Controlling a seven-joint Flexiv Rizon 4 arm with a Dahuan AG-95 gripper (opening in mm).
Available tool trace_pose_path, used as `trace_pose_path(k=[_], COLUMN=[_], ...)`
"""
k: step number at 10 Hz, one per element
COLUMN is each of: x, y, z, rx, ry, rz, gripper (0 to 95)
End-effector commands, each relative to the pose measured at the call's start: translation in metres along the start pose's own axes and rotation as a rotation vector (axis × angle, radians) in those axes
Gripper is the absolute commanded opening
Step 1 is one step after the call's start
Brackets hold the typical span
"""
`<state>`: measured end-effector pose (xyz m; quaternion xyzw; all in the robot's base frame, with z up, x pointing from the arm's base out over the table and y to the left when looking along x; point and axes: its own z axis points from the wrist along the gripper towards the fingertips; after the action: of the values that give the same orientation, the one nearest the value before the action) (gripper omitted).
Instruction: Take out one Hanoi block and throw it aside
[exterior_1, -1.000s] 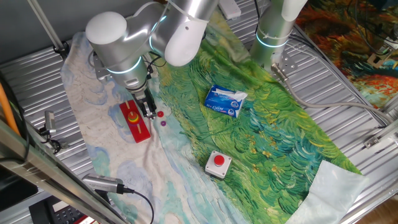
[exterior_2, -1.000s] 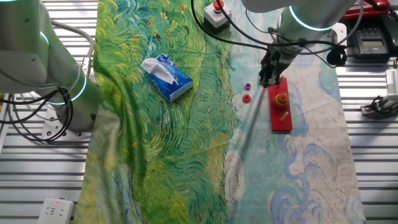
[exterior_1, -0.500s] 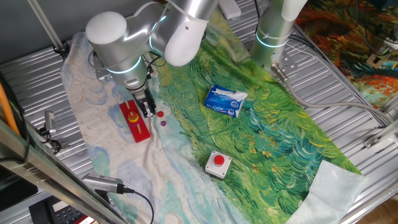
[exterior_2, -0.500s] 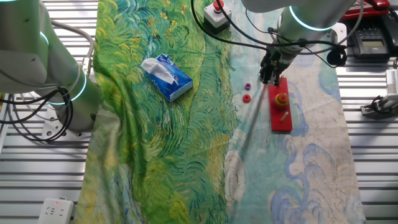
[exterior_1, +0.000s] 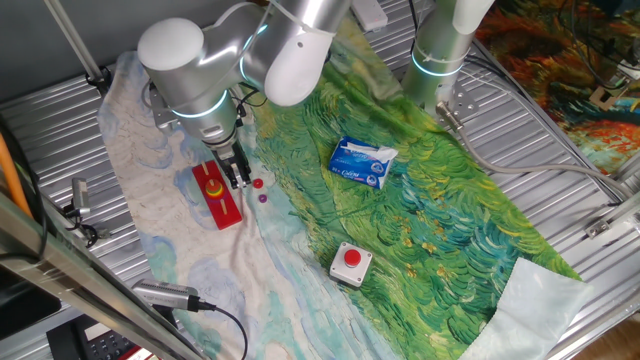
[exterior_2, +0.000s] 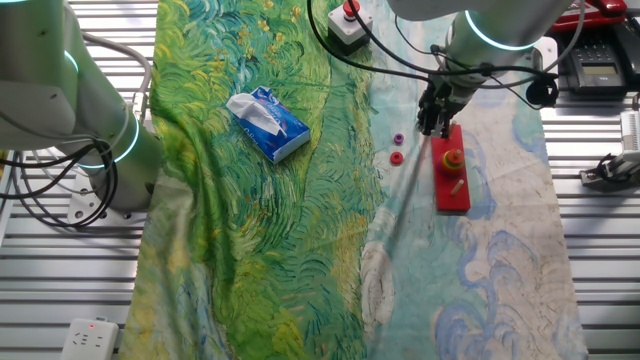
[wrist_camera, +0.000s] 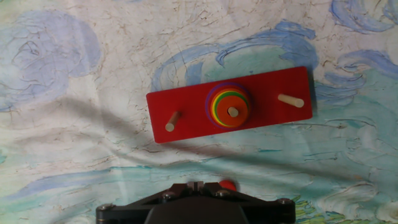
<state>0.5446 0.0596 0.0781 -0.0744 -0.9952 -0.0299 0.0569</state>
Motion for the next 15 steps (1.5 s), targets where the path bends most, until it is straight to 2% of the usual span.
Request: trace_pose_path(k=[1, 9, 11, 15], x=[-0.0001, -0.0001, -0.0002, 0.0001], y=[0.0, 0.0, 0.0, -0.0002], z=[0.0, 0.0, 0.0001, 0.0003], rx=[0.0, 0.001, 0.001, 0.0], ry=[0.0, 0.0, 0.0, 0.0], rz=[0.001, -0.013, 0.026, 0.04], gripper=[0.0, 0.0, 0.0, 0.0])
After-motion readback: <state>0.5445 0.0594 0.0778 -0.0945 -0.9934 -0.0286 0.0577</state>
